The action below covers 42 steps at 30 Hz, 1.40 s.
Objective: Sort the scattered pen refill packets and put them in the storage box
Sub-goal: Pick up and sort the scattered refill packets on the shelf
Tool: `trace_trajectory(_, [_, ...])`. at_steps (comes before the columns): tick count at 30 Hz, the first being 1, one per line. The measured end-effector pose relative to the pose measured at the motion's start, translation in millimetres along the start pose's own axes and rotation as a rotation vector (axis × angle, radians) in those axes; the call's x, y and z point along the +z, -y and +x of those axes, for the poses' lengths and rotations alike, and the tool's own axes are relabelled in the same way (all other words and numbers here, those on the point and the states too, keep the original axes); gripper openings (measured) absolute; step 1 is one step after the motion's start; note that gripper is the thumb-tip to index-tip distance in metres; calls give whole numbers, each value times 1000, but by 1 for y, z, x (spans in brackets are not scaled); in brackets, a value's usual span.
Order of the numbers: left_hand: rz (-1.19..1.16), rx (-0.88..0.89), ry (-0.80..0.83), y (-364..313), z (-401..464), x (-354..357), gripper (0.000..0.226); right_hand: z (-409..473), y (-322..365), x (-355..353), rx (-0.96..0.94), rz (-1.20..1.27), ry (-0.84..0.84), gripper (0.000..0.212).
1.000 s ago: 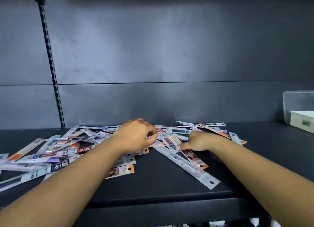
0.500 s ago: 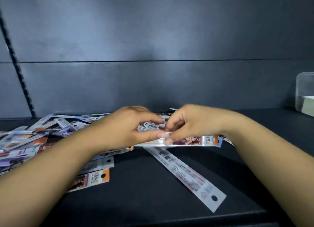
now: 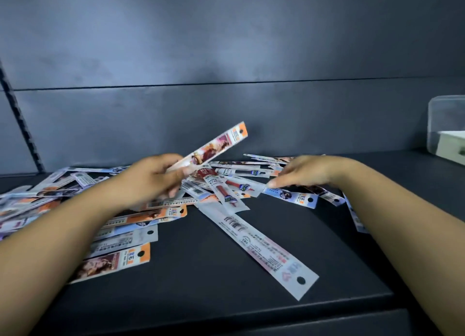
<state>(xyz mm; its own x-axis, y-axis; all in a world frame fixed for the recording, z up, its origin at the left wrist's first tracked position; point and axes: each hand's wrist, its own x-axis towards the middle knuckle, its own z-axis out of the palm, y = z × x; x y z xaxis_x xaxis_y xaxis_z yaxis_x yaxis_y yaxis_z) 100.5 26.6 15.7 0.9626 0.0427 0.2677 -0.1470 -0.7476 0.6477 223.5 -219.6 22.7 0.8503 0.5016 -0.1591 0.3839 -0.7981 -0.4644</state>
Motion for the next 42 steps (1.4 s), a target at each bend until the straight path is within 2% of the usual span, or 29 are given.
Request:
trace_trajectory(2, [-140, -66, -15, -2, 0, -1, 32, 1, 3, 3, -1, -81, 20, 46])
trace_trajectory(5, [-182, -98, -25, -4, -1, 1, 29, -4, 9, 3, -62, -87, 45, 15])
trace_trajectory(9, [-173, -30, -128, -5, -1, 0, 26, -17, 11, -14, -127, -113, -117, 13])
trace_trajectory(12, [-214, 20, -252, -11, -2, -3, 18, -36, 12, -29, -195, 12, -273, 11])
trace_trajectory(15, [-235, 16, -258, -15, -5, -3, 16, -56, 14, -38, -322, 191, -356, 12])
trace_trajectory(17, [-302, 4, -194, -20, -9, -1, 17, -65, 19, -36, -391, 261, -287, 6])
trace_trajectory(20, [-361, -63, 7, -31, -15, 7, 21, -64, 35, -19, -487, 262, -155, 7])
trace_trajectory(24, [-528, -127, 308, -38, -21, 17, 28, -48, 45, -4, -538, 298, -239, 13])
trace_trajectory(27, [-507, -102, 410, -36, -22, 12, 30, -43, 44, -2, -548, 355, -266, 13])
trace_trajectory(30, [-500, -119, 531, -30, -21, 6, 6, -38, 53, 0, -616, 407, -296, 17])
trace_trajectory(32, [-526, -168, 563, -20, -18, 3, 15, -34, 64, -3, -653, 440, -308, 23])
trace_trajectory(34, [-619, -216, 515, -14, -15, -3, 16, -24, 71, -9, -670, 530, -307, 36])
trace_trajectory(37, [-774, -318, 336, 0, -6, -18, 18, -2, 73, -7, -461, 871, -255, 42])
trace_trajectory(38, [-791, -355, 271, 4, -4, -22, 13, 7, 72, -2, -344, 885, -235, 45])
trace_trajectory(40, [-796, -416, 152, 13, 1, -27, 15, 22, 73, 18, -109, 639, -162, 57])
trace_trajectory(42, [-791, -431, 57, 20, 5, -27, 21, 32, 75, 39, 30, 321, -84, 74])
